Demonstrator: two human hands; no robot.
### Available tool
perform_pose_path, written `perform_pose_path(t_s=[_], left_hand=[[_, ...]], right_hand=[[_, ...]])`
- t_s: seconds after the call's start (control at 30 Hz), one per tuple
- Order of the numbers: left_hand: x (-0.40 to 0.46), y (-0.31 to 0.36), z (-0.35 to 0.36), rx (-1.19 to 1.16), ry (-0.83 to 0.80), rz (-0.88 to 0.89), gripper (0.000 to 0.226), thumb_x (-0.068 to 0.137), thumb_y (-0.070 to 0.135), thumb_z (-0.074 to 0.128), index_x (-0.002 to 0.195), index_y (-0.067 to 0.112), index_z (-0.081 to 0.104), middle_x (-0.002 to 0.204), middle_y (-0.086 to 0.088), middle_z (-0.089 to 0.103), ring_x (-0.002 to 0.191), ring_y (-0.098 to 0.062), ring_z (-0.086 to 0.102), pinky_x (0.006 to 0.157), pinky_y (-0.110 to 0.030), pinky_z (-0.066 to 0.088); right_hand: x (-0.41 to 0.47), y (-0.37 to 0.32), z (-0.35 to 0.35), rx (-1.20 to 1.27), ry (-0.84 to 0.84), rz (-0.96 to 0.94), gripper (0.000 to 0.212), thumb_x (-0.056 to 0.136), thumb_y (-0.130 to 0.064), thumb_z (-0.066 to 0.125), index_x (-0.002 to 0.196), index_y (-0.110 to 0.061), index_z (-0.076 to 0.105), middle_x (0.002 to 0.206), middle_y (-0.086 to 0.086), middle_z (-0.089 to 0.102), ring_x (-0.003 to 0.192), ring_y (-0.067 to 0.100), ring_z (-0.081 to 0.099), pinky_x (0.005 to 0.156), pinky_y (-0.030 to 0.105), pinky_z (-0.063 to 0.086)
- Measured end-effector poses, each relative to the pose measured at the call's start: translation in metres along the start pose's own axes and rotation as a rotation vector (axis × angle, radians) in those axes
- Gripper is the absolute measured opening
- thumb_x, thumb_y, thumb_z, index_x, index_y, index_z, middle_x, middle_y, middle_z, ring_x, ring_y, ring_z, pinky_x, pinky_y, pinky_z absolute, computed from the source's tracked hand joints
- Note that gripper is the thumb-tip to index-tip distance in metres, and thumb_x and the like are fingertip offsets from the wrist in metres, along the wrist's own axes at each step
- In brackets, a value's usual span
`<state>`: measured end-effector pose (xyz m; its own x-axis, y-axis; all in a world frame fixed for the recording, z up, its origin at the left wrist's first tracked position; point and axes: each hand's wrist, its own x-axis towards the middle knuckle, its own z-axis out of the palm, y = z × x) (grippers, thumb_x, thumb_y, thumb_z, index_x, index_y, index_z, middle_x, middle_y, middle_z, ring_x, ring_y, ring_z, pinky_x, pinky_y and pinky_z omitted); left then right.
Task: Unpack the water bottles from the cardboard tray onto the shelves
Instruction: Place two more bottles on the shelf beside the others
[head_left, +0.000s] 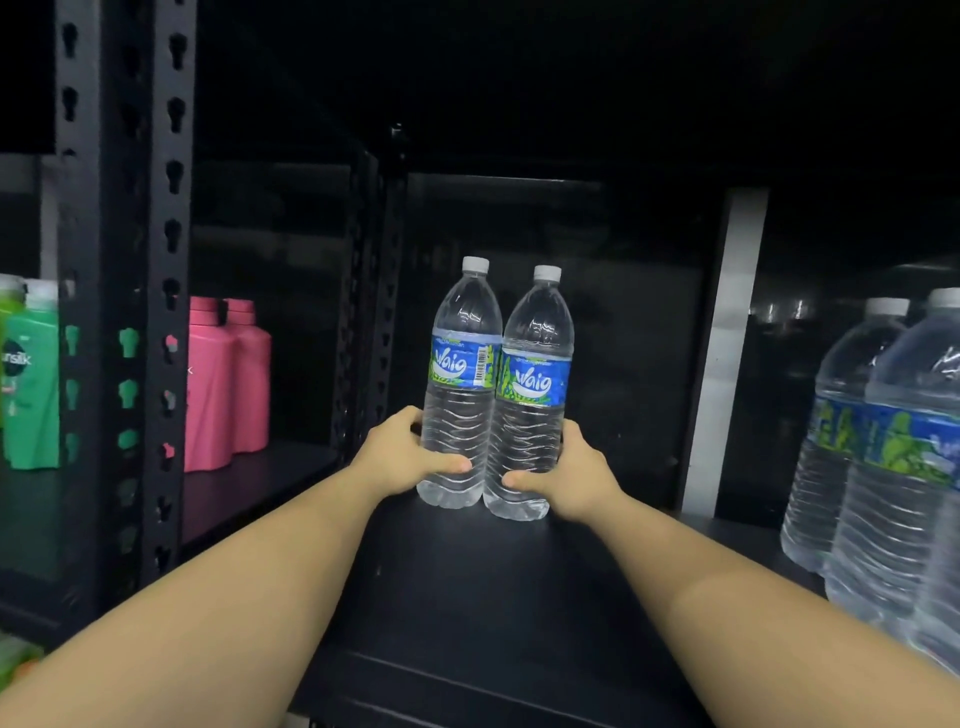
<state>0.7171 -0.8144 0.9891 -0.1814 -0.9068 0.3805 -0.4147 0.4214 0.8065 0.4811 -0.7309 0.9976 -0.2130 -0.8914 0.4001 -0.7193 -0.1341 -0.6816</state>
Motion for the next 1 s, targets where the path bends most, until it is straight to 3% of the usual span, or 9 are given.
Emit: perform_pose_path(t_s=[0.13,0.27,0.5,0.6,0.73,0.8,1.0], left_hand=[[-0.004,-0.001,0.001,-0.008,0.017,0.003,0.072,0.052,0.049,0.101,0.111,0.036,0.063,0.089,0.011,0.080,0.082,-0.006,0.077,0.077,-0.032,0.061],[-0.011,0.005,0.003,0.044,0.049,0.016,0.067,0.059,0.048,0.099,0.113,0.033,0.062,0.089,0.012,0.077,0.085,-0.002,0.072,0.075,-0.023,0.054],[-0.019,0.015,0.003,0.131,0.078,-0.033,0.075,0.055,0.058,0.097,0.114,0.029,0.061,0.097,0.012,0.073,0.093,-0.010,0.071,0.087,-0.035,0.059],[-0.024,0.022,-0.001,0.180,0.027,-0.058,0.089,0.061,0.062,0.093,0.132,0.024,0.056,0.113,0.008,0.070,0.108,-0.016,0.068,0.089,-0.032,0.054],[-0.038,0.031,-0.007,0.309,-0.018,-0.105,0.120,0.073,0.068,0.082,0.157,0.004,0.024,0.146,-0.012,0.056,0.132,-0.030,0.057,0.100,-0.038,0.050],[-0.050,0.034,-0.009,0.378,-0.011,-0.061,0.114,0.081,0.062,0.078,0.158,0.001,0.019,0.149,-0.015,0.053,0.134,-0.031,0.054,0.100,-0.037,0.047],[-0.097,0.046,-0.015,0.581,-0.092,0.065,0.080,0.087,0.065,0.068,0.148,0.018,0.046,0.137,-0.008,0.055,0.131,-0.025,0.053,0.109,-0.037,0.044]], right_hand=[[0.001,0.000,0.002,0.007,-0.001,0.009,0.095,0.071,-0.036,0.094,0.147,-0.026,0.040,0.132,-0.006,0.065,0.125,0.021,0.059,0.093,0.028,0.043],[0.002,0.001,0.002,-0.032,-0.033,0.008,0.097,0.075,-0.040,0.091,0.151,-0.025,0.034,0.140,-0.004,0.061,0.131,0.024,0.056,0.096,0.030,0.042],[-0.001,0.000,0.005,-0.101,-0.055,0.024,0.094,0.078,-0.049,0.084,0.153,-0.025,0.031,0.145,-0.007,0.056,0.139,0.029,0.048,0.111,0.042,0.042],[-0.007,0.000,0.003,-0.158,-0.080,0.044,0.092,0.077,-0.052,0.084,0.150,-0.023,0.035,0.143,-0.005,0.058,0.136,0.029,0.051,0.108,0.039,0.044],[-0.025,-0.003,-0.005,-0.271,-0.113,0.053,0.086,0.078,-0.062,0.080,0.142,-0.018,0.044,0.138,0.000,0.062,0.133,0.027,0.055,0.104,0.035,0.047],[-0.039,-0.006,-0.012,-0.325,-0.100,0.030,0.084,0.081,-0.066,0.075,0.145,-0.019,0.048,0.140,0.001,0.061,0.136,0.028,0.052,0.106,0.036,0.047],[-0.086,-0.018,-0.035,-0.427,-0.112,-0.070,0.073,0.091,-0.067,0.062,0.151,-0.027,0.050,0.145,0.003,0.062,0.138,0.029,0.052,0.107,0.034,0.044]])
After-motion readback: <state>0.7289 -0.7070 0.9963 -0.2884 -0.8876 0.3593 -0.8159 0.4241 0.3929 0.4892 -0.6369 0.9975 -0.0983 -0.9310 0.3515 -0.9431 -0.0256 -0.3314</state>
